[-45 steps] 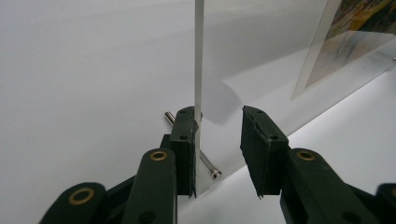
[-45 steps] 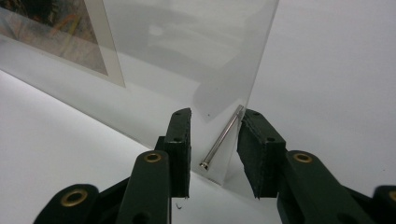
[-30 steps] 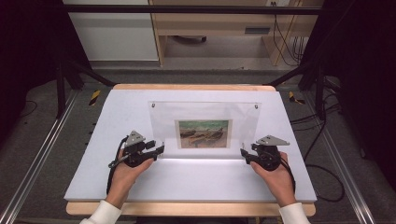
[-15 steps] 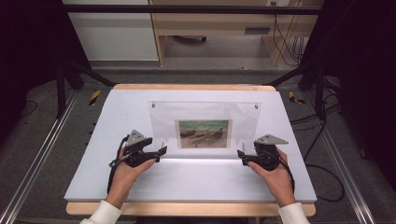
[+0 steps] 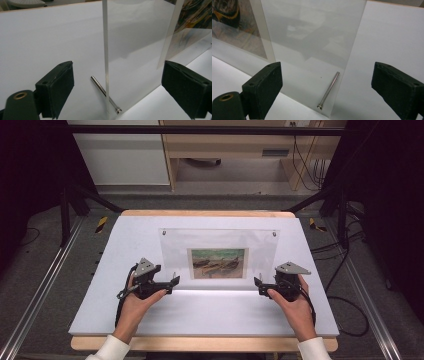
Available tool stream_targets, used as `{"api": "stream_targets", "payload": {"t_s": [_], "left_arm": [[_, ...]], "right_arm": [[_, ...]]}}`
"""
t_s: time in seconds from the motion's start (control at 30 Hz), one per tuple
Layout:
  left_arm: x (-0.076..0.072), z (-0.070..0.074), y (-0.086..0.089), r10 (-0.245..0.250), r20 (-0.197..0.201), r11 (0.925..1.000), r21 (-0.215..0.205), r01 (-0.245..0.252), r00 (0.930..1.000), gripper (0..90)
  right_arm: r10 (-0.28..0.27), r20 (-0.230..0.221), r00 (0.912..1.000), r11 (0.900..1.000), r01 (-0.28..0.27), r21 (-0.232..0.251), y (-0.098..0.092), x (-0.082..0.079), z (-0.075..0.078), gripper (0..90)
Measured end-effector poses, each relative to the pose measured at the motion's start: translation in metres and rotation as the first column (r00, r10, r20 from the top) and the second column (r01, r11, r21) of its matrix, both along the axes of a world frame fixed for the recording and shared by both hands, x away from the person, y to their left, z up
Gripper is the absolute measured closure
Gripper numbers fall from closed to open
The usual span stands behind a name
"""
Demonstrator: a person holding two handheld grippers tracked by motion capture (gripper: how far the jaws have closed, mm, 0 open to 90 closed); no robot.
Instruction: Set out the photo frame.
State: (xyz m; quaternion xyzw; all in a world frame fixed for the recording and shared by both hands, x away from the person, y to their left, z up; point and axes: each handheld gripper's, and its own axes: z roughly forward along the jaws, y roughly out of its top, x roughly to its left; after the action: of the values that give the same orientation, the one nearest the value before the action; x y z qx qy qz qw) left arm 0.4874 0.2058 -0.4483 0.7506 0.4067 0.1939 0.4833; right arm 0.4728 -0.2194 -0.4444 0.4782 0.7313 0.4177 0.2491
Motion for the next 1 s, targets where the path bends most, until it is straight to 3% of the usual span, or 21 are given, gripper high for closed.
{"api": "stream_targets", "payload": {"t_s": [0.4,0.67,1.0], "left_arm": [[-0.006,0.012,0.003,0.013,0.027,0.9998,-0.017,-0.012,0.9996,7.2],[-0.020,0.029,0.009,0.014,0.043,0.9998,-0.016,-0.013,0.9990,7.2],[-0.045,0.048,0.025,0.014,0.064,0.9993,0.034,-0.016,0.9979,7.3]], "right_arm": [[-0.022,0.060,0.9980,0.999,0.020,0.030,-0.001,-0.008,0.020,10.0],[-0.030,0.087,0.9958,0.999,0.028,0.029,-0.004,-0.020,0.034,9.4],[-0.011,0.110,0.9938,0.999,0.007,0.039,-0.007,-0.049,0.045,8.4]]}}
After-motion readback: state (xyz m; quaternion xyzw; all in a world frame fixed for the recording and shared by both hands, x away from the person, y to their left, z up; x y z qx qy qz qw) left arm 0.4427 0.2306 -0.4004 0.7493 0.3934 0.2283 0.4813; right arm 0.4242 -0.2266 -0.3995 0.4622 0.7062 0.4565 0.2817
